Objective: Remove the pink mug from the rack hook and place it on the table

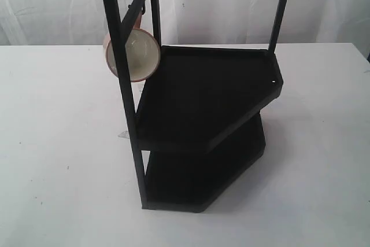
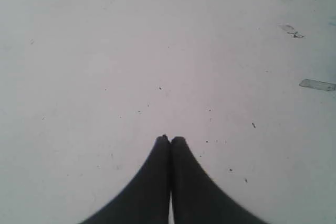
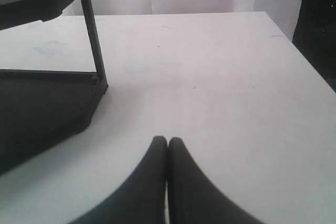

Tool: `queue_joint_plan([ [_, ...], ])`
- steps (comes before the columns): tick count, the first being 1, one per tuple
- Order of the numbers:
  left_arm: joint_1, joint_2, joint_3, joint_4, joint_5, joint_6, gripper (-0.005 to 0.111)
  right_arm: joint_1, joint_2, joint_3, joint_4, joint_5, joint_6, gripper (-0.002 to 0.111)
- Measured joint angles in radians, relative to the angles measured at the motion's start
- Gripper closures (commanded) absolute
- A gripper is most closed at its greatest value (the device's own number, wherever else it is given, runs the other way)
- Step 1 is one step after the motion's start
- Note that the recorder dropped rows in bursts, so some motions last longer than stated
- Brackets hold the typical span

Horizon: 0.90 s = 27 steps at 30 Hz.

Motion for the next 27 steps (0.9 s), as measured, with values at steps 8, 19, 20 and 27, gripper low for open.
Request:
queue_joint_plan([
  [8, 0.0, 0.0, 0.0, -0.061, -0.088, -0.081, 0.107, 0.0, 0.0, 0.0, 0.0, 0.0, 0.0, 0.108],
  [19, 0.0, -0.002, 0.0, -0.124, -0.812, -0.214, 0.107, 0.0, 0.0, 0.0, 0.0, 0.0, 0.0, 0.108],
  [20, 0.0, -0.002, 0.0, -0.126, -0.845, -0.214, 0.107, 0.0, 0.0, 0.0, 0.0, 0.0, 0.0, 0.108],
  [27, 0.0, 0.08, -0.345, 0.138, -0.669, -0.287, 0.107, 0.0, 0.0, 0.0, 0.0, 0.0, 0.0, 0.108],
])
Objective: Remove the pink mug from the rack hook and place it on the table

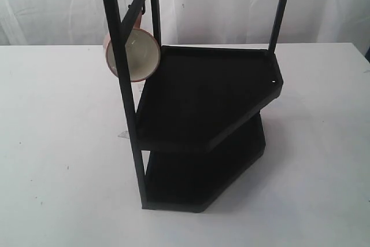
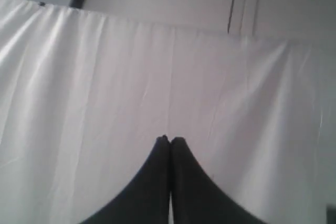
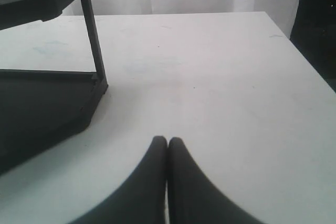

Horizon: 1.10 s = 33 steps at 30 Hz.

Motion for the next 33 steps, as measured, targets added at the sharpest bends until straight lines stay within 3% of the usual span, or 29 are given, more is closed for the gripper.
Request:
queue_joint_plan([
  [2, 0.0, 0.065, -0.032, 0.19, 0.204, -0.001, 0.107, 0.0, 0.0, 0.0, 0.0, 0.0, 0.0, 0.108],
  [3, -0.001, 0.141, -0.02, 0.312, 0.385, -0.001, 0.107, 0.0, 0.0, 0.0, 0.0, 0.0, 0.0, 0.108],
  [5, -0.03, 0.233, 0.062, 0.413, 0.43, -0.002, 0.107, 0.0, 0.0, 0.0, 0.0, 0.0, 0.0, 0.108],
  [8, -0.065, 0.275, 0.107, 0.451, 0.389, -0.022, 0.107, 0.002, 0.0, 0.0, 0.0, 0.0, 0.0, 0.108],
  [10, -0.082, 0.299, 0.095, 0.455, 0.431, -0.037, 0.107, 0.001, 0.0, 0.0, 0.0, 0.0, 0.0, 0.108],
  [16, -0.137, 0.468, -0.106, 0.37, 0.807, -0.068, 0.107, 0.001, 0.0, 0.0, 0.0, 0.0, 0.0, 0.108],
  [19, -0.166, 0.59, -0.225, 0.224, 1.013, 0.022, 0.107, 0.001, 0.0, 0.0, -0.002, 0.0, 0.0, 0.108],
  [23, -0.19, 0.706, -0.388, -0.105, 1.203, 0.285, 0.107, 0.001, 0.0, 0.0, -0.002, 0.0, 0.0, 0.108],
  [28, -0.192, 0.764, -0.538, -0.625, 1.287, 0.74, 0.107, 0.001, 0.0, 0.0, -0.002, 0.0, 0.0, 0.108],
  [33, -0.196, 0.771, -0.568, -1.109, 1.341, 1.253, 0.107, 0.001, 0.0, 0.0, -0.002, 0.0, 0.0, 0.108],
])
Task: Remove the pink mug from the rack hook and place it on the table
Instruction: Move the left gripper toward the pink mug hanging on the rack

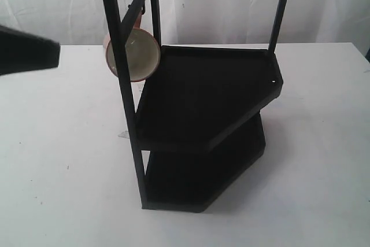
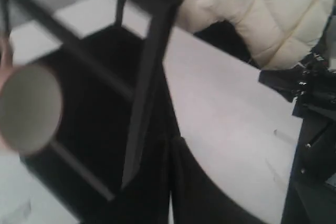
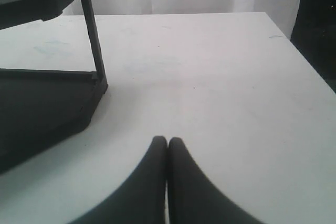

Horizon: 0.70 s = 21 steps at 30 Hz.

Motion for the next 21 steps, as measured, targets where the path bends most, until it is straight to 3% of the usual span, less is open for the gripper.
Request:
queue_joint_plan([
  [3, -0.002, 0.005, -0.004, -0.05, -0.044, 0.151, 0.107, 0.0, 0.0, 0.0, 0.0, 0.0, 0.0, 0.108],
  [10, -0.002, 0.097, 0.023, 0.063, -0.33, 0.177, 0.107, 0.0, 0.0, 0.0, 0.0, 0.0, 0.0, 0.108],
  [21, -0.002, 0.219, 0.071, -0.163, -0.473, 0.195, 0.107, 0.0, 0.0, 0.0, -0.002, 0.0, 0.0, 0.108],
])
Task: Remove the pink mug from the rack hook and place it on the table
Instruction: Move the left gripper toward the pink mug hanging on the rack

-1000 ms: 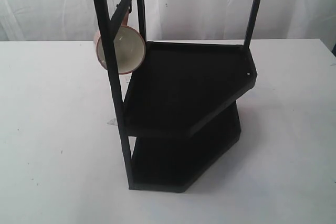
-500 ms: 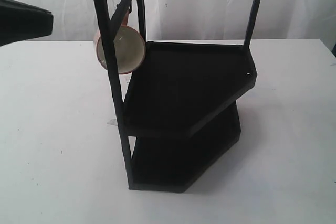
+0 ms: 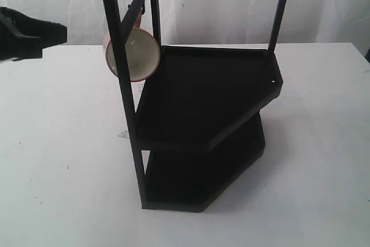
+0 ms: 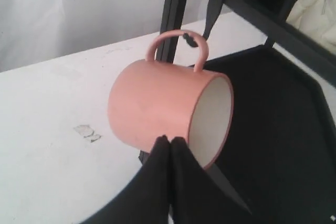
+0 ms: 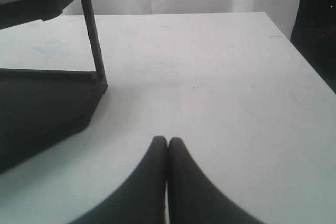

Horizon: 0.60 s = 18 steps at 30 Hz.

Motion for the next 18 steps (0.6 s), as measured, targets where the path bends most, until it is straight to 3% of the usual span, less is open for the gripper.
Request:
queue_joint_plan([
  [7, 0.0, 0.004, -0.002, -0.09, 0.118, 0.171, 0.107, 0.0, 0.0, 0.0, 0.0, 0.0, 0.0, 0.108],
  [12, 0.0, 0.004, -0.002, -0.059, 0.069, 0.105, 0.107, 0.0, 0.0, 0.0, 0.0, 0.0, 0.0, 0.108],
  [16, 0.011, 0.031, -0.004, 0.207, -0.032, -0.184, 0.107, 0.0, 0.0, 0.0, 0.0, 0.0, 0.0, 0.108],
  [18, 0.03, 0.07, -0.015, 0.456, -0.044, -0.394, 0.107, 0.0, 0.0, 0.0, 0.0, 0.0, 0.0, 0.108],
])
